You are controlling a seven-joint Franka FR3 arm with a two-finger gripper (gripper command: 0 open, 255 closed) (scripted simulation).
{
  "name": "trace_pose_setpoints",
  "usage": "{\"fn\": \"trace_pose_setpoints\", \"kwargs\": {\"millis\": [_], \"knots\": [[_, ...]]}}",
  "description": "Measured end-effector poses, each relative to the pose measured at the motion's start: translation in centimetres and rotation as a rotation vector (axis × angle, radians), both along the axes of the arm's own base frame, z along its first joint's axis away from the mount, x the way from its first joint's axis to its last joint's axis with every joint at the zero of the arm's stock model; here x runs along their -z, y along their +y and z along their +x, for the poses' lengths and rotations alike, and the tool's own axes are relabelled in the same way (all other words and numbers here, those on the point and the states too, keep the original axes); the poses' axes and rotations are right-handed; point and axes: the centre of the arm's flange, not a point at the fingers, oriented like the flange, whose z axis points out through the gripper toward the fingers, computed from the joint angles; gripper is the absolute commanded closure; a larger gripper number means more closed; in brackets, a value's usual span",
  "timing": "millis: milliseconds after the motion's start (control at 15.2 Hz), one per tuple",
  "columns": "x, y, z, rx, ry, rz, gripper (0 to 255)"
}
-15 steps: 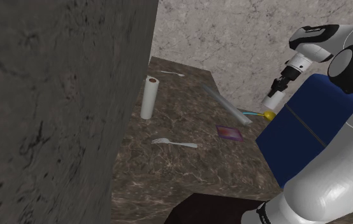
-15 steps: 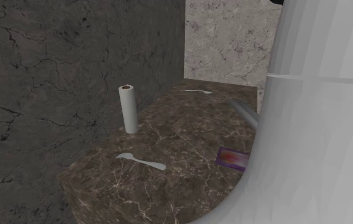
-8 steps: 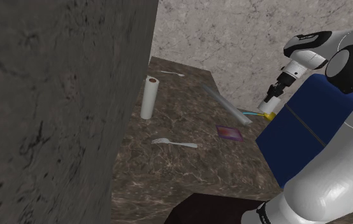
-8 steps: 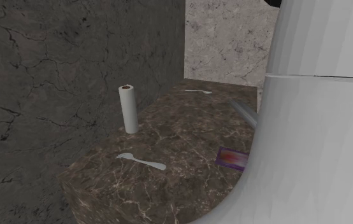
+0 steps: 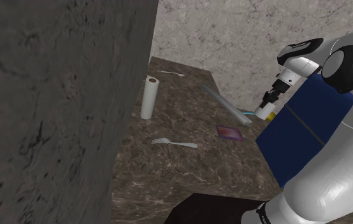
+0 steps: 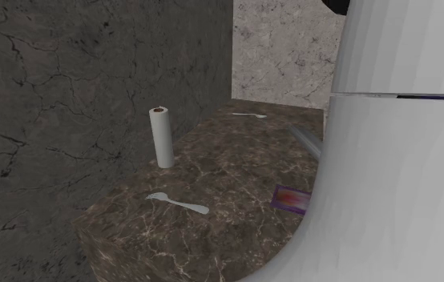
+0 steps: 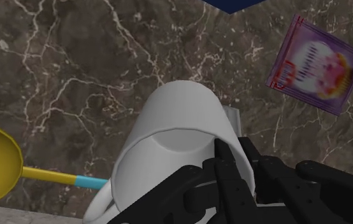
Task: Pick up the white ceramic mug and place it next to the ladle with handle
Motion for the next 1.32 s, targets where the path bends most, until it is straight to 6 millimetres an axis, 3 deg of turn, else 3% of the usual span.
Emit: {"fn": "trace_pose_setpoints", "kwargs": {"millis": [132,792,1056,1122,1320], "knots": [[1.1,0.1,0.1,0.0,0.0,0.0,255],[0.9,-0.7,0.9,-0.011,-0.083,-0.065,255],[1.7,0.0,1.3,-0.013,-0.073,-0.05,255],[1.9,0.1,1.3,-0.017,-0.065,-0.044,0],[1.9,0.1,1.3,-0.019,-0.061,-0.046,0]]}}
